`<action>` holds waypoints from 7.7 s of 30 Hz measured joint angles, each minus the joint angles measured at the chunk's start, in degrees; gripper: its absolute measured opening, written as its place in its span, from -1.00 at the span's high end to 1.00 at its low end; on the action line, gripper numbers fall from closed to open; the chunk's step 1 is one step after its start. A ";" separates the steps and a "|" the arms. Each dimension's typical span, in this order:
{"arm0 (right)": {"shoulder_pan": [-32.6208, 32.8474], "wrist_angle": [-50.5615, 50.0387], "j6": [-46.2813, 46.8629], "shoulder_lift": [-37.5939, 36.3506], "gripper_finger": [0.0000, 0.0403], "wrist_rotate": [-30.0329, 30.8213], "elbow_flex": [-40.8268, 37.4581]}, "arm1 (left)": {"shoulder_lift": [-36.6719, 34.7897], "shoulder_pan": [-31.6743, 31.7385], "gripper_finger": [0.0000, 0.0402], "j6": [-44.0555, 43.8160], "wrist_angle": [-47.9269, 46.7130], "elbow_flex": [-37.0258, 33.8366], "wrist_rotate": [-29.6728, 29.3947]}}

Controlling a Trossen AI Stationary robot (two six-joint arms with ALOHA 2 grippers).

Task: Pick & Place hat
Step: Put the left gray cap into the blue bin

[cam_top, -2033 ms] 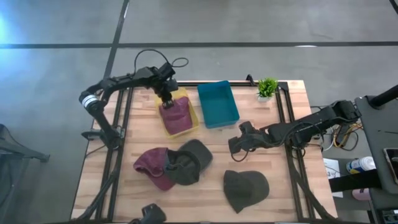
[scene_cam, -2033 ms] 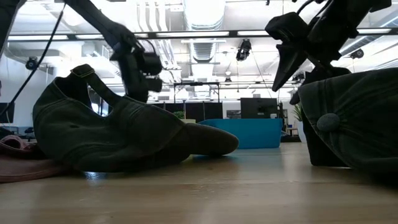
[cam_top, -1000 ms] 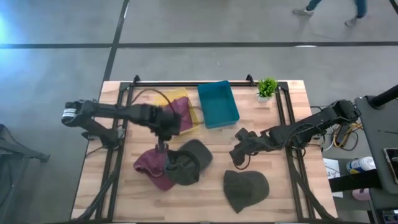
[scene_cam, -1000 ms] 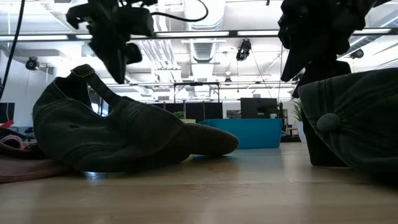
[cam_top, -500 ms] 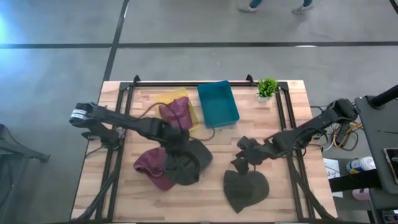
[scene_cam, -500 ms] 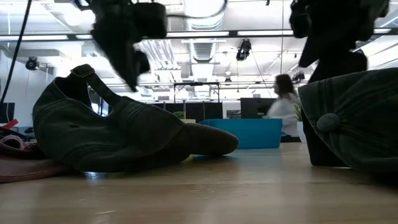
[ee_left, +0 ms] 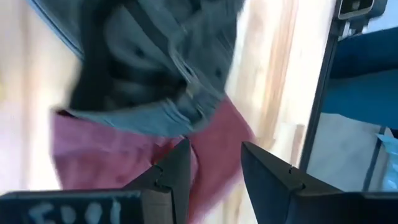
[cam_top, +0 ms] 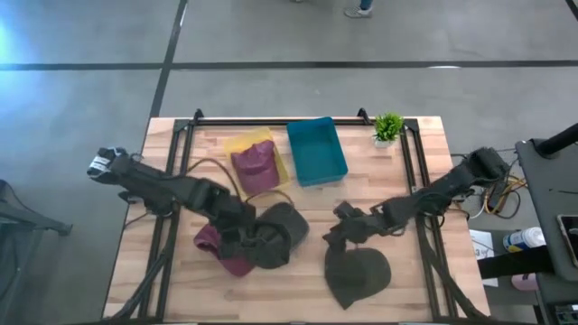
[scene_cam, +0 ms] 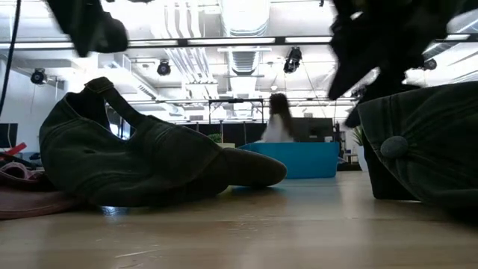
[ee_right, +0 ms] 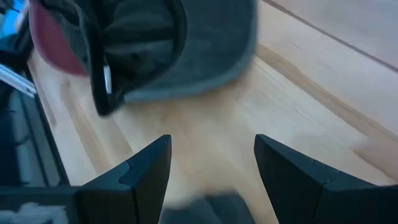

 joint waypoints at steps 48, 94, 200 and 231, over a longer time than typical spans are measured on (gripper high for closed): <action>-9.43 24.05 15.81 19.17 -0.09 -10.68 -0.18 | 22.26 0.50 0.34 13.85 62.17 -14.65 -29.95; -10.13 28.06 6.63 17.75 0.90 -16.76 -0.17 | 22.15 -2.60 0.34 3.37 49.65 -9.80 -22.06; -41.47 -32.67 -97.67 -2.07 -0.18 -0.70 13.09 | -11.80 -4.13 0.34 -18.22 11.81 -5.10 -48.89; -40.94 -18.56 -80.47 19.27 -0.06 -7.27 22.32 | -11.80 -2.87 0.34 -19.02 13.30 -5.10 -49.61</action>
